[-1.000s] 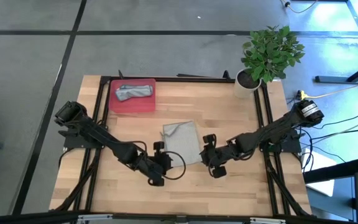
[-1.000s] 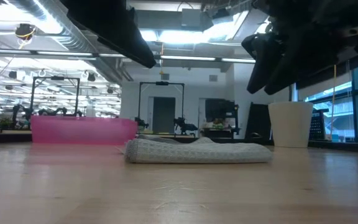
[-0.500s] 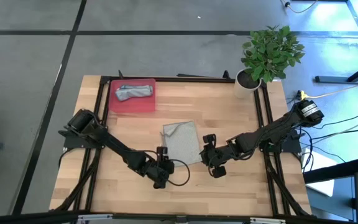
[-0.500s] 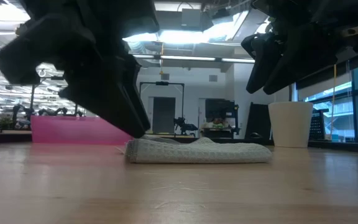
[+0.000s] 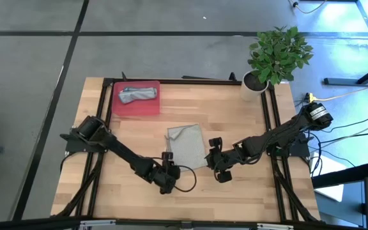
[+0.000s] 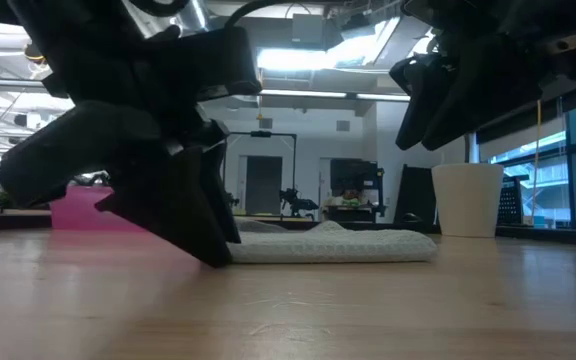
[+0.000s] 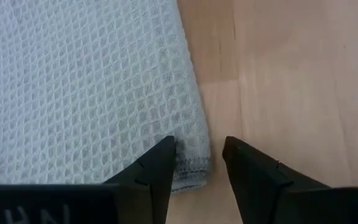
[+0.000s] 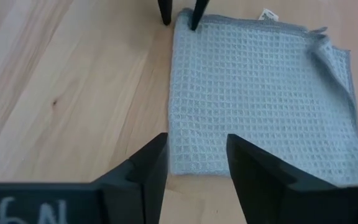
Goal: Roll microfiber towels into tight, uniform cylinder then place into a basket
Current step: Roll the gray towel
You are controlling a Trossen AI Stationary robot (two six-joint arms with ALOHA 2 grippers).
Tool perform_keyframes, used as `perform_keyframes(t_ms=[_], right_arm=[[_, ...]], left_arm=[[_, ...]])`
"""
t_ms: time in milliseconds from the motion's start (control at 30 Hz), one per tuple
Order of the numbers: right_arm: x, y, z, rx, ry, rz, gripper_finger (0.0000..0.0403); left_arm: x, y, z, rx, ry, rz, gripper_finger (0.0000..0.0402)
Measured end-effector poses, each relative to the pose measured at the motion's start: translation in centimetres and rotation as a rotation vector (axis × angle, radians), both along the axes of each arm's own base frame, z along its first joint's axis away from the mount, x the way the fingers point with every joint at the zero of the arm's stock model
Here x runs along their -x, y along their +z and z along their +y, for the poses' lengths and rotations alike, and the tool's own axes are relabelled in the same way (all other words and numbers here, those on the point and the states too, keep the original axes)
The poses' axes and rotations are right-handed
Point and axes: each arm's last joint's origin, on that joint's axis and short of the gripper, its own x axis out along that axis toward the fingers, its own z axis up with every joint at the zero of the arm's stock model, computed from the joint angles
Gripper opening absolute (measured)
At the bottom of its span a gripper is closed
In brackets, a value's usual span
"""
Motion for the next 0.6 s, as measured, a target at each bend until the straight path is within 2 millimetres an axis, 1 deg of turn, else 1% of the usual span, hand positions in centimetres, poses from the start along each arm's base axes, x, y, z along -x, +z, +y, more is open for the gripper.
perform_keyframes(t_ms=[100, 167, 233, 367, 400, 600], right_arm=[[0.0, -0.1, 0.0, -0.011, 0.004, 0.008, 0.0165], [0.0, -0.3, 0.1, -0.022, 0.019, 0.02, 0.0165], [-0.2, -0.6, 0.2, -0.021, 0.023, 0.03, 0.0165], [-0.5, -1.7, 0.3, -0.008, 0.027, 0.059, 0.0165], [-0.6, -2.1, 0.4, -0.003, 0.031, 0.066, 0.0165], [-1.9, -4.6, 1.0, 0.055, 0.111, 0.066, 0.0165]], left_arm=[[0.0, -0.3, 0.0, -0.004, 0.003, 0.008, 0.0133], [0.0, -0.4, 0.0, -0.002, 0.0, 0.011, 0.0117], [0.1, -0.3, -0.1, 0.003, -0.009, 0.015, 0.0089], [0.1, -0.4, 0.0, 0.008, -0.014, 0.029, 0.0016], [0.1, -0.4, 0.0, 0.01, -0.011, 0.03, 0.001], [0.2, -0.3, 0.0, 0.016, -0.023, 0.041, 0.0003]])
